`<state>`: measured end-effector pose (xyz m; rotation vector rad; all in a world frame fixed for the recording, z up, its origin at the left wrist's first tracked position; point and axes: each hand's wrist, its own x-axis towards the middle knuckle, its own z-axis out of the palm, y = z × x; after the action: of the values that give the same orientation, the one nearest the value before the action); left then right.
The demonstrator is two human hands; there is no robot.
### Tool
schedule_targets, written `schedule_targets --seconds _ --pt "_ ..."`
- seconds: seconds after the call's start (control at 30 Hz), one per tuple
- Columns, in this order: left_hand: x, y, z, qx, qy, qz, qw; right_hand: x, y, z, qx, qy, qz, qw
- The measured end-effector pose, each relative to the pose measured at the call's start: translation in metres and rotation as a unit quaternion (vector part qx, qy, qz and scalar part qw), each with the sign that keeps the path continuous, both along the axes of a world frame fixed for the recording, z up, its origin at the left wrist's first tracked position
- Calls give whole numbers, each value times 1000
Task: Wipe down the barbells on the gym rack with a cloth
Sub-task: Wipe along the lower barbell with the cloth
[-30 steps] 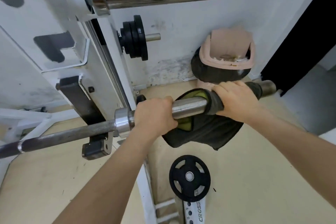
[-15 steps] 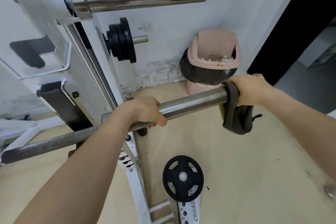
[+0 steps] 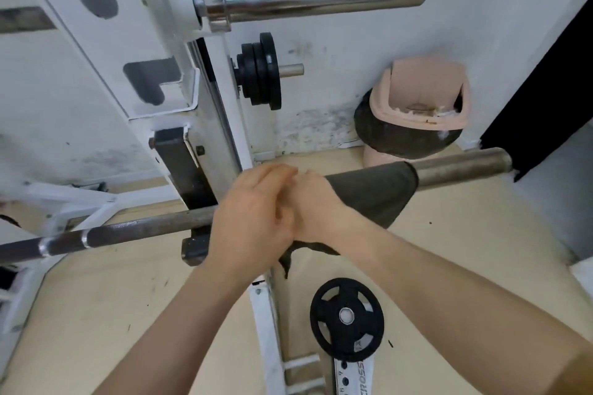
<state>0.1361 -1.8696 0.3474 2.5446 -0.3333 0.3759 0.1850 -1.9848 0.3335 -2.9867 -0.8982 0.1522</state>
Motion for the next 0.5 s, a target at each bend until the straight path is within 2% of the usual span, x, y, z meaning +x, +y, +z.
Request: schedule_targets --seconds 0.07,0.13,0.23,0.3,0.37,0.43,0.5 --pt "3 10 9 33 12 -10 999 -6 13 6 59 51 21 997" --pt "4 12 10 95 36 -35 994 -4 -14 15 67 93 3 993" --pt "13 -14 -11 254 16 -81 964 7 -95 23 10 93 -114 989" --pt "23 -46 -29 318 43 -105 941 10 -140 18 -13 98 -200 975" --pt "37 -64 -40 352 27 -106 930 13 -163 -1 -21 61 -230 971" --pt "50 -59 -40 348 -6 -95 933 19 -168 -15 -8 11 -230 973" --pt "54 -44 -32 333 -15 -102 937 26 -166 -13 14 6 -235 972"
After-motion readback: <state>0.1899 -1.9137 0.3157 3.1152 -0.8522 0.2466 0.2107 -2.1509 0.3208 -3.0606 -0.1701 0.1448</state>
